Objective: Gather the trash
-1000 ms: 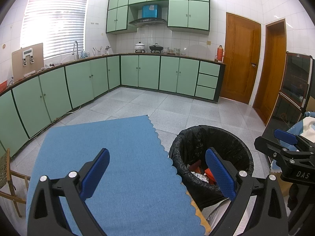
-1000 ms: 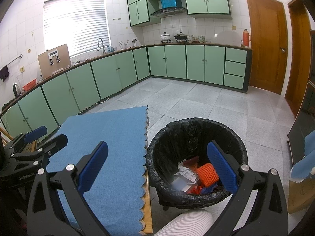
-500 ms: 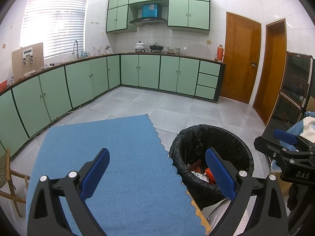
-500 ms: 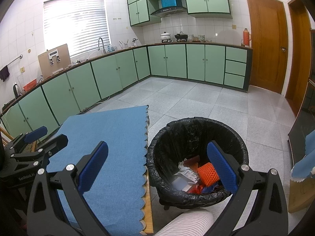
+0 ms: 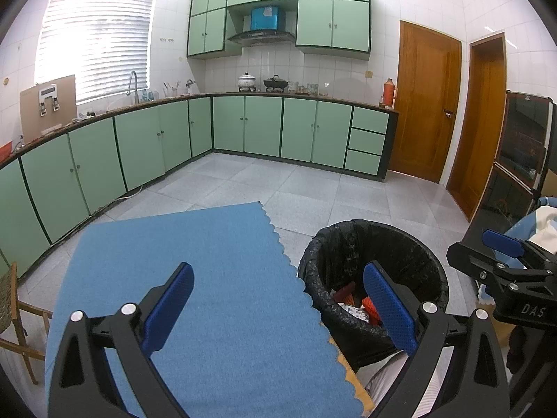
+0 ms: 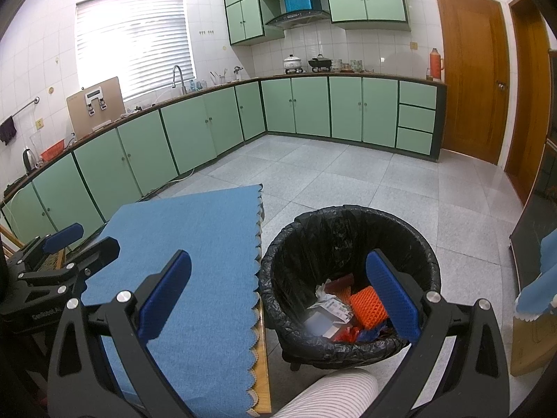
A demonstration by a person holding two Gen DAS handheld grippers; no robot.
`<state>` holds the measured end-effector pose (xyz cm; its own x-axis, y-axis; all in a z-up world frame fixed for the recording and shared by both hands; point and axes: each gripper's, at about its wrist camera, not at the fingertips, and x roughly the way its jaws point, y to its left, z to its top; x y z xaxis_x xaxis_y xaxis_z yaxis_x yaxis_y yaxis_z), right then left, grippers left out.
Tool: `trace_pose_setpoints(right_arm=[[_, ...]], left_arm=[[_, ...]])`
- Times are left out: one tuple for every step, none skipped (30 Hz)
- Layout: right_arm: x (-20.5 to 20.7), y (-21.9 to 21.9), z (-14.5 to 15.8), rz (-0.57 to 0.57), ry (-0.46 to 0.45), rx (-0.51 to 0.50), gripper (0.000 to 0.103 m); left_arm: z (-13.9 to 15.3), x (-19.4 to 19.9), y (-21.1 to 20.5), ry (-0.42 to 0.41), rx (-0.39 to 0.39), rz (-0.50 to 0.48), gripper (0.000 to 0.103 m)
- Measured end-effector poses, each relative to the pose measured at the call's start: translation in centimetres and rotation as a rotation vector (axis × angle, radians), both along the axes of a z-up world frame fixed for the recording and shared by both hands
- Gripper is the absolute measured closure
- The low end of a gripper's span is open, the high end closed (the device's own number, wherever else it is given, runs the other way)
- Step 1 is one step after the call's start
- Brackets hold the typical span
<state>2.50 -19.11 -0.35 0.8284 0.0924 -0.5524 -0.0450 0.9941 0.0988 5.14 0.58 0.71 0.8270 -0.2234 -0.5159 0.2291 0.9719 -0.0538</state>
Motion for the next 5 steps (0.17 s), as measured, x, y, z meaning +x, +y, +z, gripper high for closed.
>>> trace_pose_setpoints(right_arm=[[-0.01, 0.04, -0.01, 0.000, 0.000, 0.000, 0.005], [0.01, 0.00, 0.01, 0.000, 0.000, -0.001, 0.005], [0.00, 0.01, 0.01, 0.001, 0.000, -0.001, 0.005], [-0.02, 0.04, 0.00, 0.001, -0.001, -0.002, 0.005], [0.01, -0.03, 0.03, 0.000, -0.001, -0.001, 0.005]], left_arm=[[0.00, 0.04, -0.01, 0.001, -0.001, 0.000, 0.007], [0.00, 0.06, 0.07, 0.002, -0.001, 0.001, 0.007], [0.00, 0.09, 0.06, 0.002, -0.001, 0.002, 0.007], [-0.02, 0.12, -0.01, 0.003, 0.000, 0.002, 0.007], [-0.02, 0.14, 0.05, 0.004, 0.000, 0.002, 0.007]])
